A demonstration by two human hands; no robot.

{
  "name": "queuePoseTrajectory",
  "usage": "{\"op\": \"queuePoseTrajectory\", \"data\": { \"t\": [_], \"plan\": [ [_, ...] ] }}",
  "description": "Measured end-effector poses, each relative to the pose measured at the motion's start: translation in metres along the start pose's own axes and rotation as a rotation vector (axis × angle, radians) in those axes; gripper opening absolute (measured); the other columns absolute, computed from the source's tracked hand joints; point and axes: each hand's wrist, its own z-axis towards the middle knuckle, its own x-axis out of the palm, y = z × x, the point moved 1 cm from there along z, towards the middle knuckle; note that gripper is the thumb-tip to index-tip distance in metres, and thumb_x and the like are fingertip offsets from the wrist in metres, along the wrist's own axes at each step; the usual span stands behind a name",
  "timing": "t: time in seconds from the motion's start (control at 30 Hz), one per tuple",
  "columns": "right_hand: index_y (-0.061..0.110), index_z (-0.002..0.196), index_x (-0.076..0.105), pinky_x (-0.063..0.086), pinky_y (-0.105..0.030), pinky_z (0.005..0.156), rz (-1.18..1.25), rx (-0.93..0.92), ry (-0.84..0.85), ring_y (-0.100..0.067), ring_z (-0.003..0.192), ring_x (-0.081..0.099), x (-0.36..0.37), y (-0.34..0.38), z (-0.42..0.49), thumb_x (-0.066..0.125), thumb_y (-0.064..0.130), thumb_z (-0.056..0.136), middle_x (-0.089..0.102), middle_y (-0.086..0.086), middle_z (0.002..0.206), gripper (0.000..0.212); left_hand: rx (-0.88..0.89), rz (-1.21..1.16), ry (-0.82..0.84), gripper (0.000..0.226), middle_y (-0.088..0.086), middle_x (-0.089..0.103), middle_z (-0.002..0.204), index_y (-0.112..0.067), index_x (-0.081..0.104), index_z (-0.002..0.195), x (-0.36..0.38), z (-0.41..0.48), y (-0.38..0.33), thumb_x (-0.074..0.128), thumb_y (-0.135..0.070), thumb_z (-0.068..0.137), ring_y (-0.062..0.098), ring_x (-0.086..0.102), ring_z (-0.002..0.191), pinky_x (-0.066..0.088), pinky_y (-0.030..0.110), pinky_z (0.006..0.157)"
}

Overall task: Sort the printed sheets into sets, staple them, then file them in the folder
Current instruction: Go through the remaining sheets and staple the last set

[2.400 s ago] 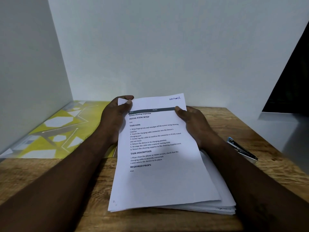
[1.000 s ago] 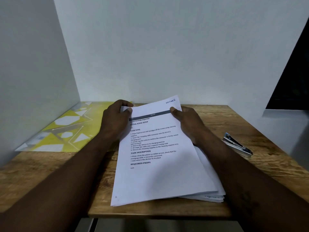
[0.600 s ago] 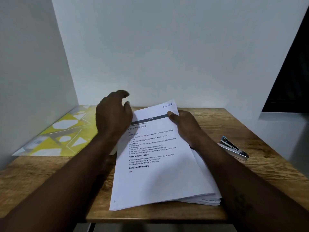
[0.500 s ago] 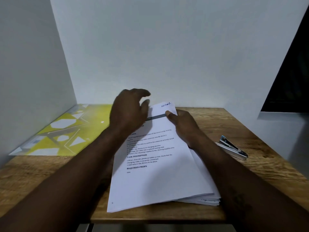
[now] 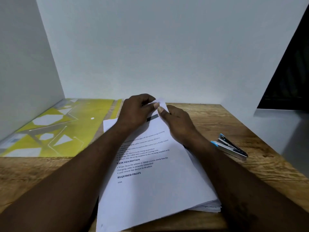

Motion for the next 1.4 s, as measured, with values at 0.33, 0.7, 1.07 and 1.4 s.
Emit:
{"op": "queuePoseTrajectory", "data": {
  "t": [0.33,0.7,1.07,1.4],
  "plan": [
    [0.016,0.08,0.059,0.041,-0.037,0.07,0.075,-0.051,-0.079,-0.016,0.071,0.052,-0.007,-0.003,0.0,0.053,0.043,0.102,0.061,0.003,0.074,0.035,0.046,-0.048,0.011,0.017,-0.008,0.068,0.07,-0.022,0.077,0.086,0.007,-0.002,-0.004,0.072,-0.033,0.098,0.001,0.055,0.064,0.043,0.025,0.065],
    [0.026,0.07,0.036,0.03,-0.037,0.065,0.02,-0.059,-0.107,-0.013,0.067,0.034,0.0,0.0,-0.002,0.051,0.033,0.102,0.037,0.011,0.066,0.037,0.1,0.001,-0.015,0.018,-0.001,0.077,0.088,-0.018,0.081,0.097,0.011,-0.005,-0.008,0.067,-0.028,0.102,0.016,0.069,0.09,0.053,0.035,0.085],
    [0.016,0.075,0.037,0.032,-0.037,0.064,-0.056,-0.083,-0.136,-0.015,0.068,0.037,0.001,0.003,-0.002,0.051,0.039,0.099,0.043,0.003,0.069,0.036,0.147,0.073,-0.031,0.021,0.006,0.074,0.094,-0.025,0.08,0.116,0.01,-0.009,-0.014,0.063,-0.029,0.104,0.022,0.068,0.096,0.051,0.036,0.09],
    [0.005,0.09,0.066,0.051,-0.045,0.074,0.091,0.054,0.032,-0.019,0.077,0.063,0.001,-0.003,0.002,0.057,0.061,0.093,0.073,-0.014,0.086,0.057,0.102,0.121,-0.145,0.024,0.003,0.077,0.104,-0.023,0.079,0.12,0.005,0.0,-0.007,0.062,-0.026,0.104,0.021,0.068,0.104,0.048,0.031,0.091]
  ]
}}
